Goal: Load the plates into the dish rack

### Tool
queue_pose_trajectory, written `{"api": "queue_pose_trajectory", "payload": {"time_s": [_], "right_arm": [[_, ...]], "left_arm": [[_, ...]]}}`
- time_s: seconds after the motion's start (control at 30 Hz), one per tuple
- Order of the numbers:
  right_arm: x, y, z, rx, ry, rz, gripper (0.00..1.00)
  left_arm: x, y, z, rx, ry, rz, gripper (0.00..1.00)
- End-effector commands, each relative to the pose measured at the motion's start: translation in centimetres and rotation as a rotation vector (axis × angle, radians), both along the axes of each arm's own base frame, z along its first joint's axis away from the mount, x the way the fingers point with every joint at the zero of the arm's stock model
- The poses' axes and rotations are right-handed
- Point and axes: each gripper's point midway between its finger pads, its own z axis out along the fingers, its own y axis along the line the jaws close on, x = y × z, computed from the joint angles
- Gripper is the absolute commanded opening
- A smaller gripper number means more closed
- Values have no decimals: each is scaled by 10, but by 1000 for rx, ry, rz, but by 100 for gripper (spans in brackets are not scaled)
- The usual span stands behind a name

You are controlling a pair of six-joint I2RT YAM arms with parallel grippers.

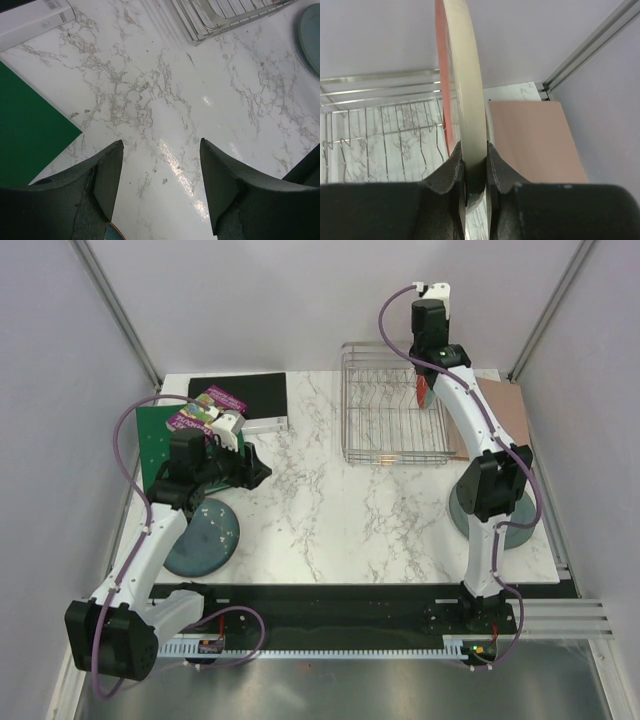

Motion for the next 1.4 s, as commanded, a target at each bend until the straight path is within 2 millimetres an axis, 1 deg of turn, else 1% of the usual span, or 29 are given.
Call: {"api": "queue_pose_trajectory", "payload": {"time_s": [0.0,0.2,0.37,0.47,0.53,0.6,0.67,0.7,0.77,0.8,0.83,0.87,0.9,0.93,0.97,1.0,1.03,1.07,1.1,1.13,1.17,1.2,1.23,1.27,1.3,1.33,1.37], "right_arm": [[8,-3,17,-13,-76,-30,0],[15,-1,-14,-34,-9,-26,0],[19,-1,-36,-38,33,-25,0],[23,-4,-56,-28,71,-23,0],[24,-5,-73,-19,109,-13,0],[24,-2,-86,-15,145,12,0],[23,-2,-93,-15,166,20,0],[21,1,-94,-10,172,35,12],[17,2,-93,-6,182,49,33],[16,3,-92,-2,182,54,49],[15,6,-91,3,184,72,55],[12,5,-82,1,173,76,59],[9,5,-77,0,167,80,65],[7,6,-70,0,157,84,68],[1,6,-54,0,135,90,71],[-3,6,-46,-9,127,99,74],[-8,13,-36,-11,114,117,75],[-19,19,-19,-4,94,155,76],[-26,24,-11,-6,87,182,77],[-34,37,-6,-5,83,219,78],[-50,45,1,4,82,262,80],[-59,53,4,3,81,291,82],[-73,72,-12,-2,123,344,83],[-88,86,0,19,106,414,86],[-99,98,-5,29,122,468,86],[-114,115,-25,45,169,532,86],[-128,125,-20,70,164,591,87]], "left_arm": [[4,-4,8,-26,-27,-10,69],[4,-3,3,-17,-17,-8,69],[4,-2,2,-9,-13,-5,69],[4,-1,-1,-1,-4,-4,69],[3,0,-1,10,-2,-3,70],[2,3,-1,29,-7,-6,70],[1,8,-6,68,-5,-1,70],[0,11,-9,90,-10,-2,71],[-3,16,-12,117,-11,13,72],[-4,18,-15,132,-12,9,72],[-6,20,-14,137,-21,12,72],[-8,20,-16,142,-18,13,72],[-8,23,-15,156,-28,14,72],[-8,29,-16,181,-31,41,72],[-13,34,-16,204,-28,55,73],[-15,40,-16,252,-47,42,73],[-19,45,-18,293,-51,32,73],[-32,50,-24,337,-27,6,72],[-38,56,-29,412,-37,-47,71],[-44,61,-34,454,-30,-72,66],[-51,66,-39,494,-26,-97,61],[-65,73,-54,563,4,-162,56],[-70,80,-60,605,12,-178,34],[-77,88,-69,635,28,-180,22],[-81,96,-74,677,23,-204,12],[-83,100,-76,687,21,-207,3],[-86,109,-84,707,28,-209,2]]}}
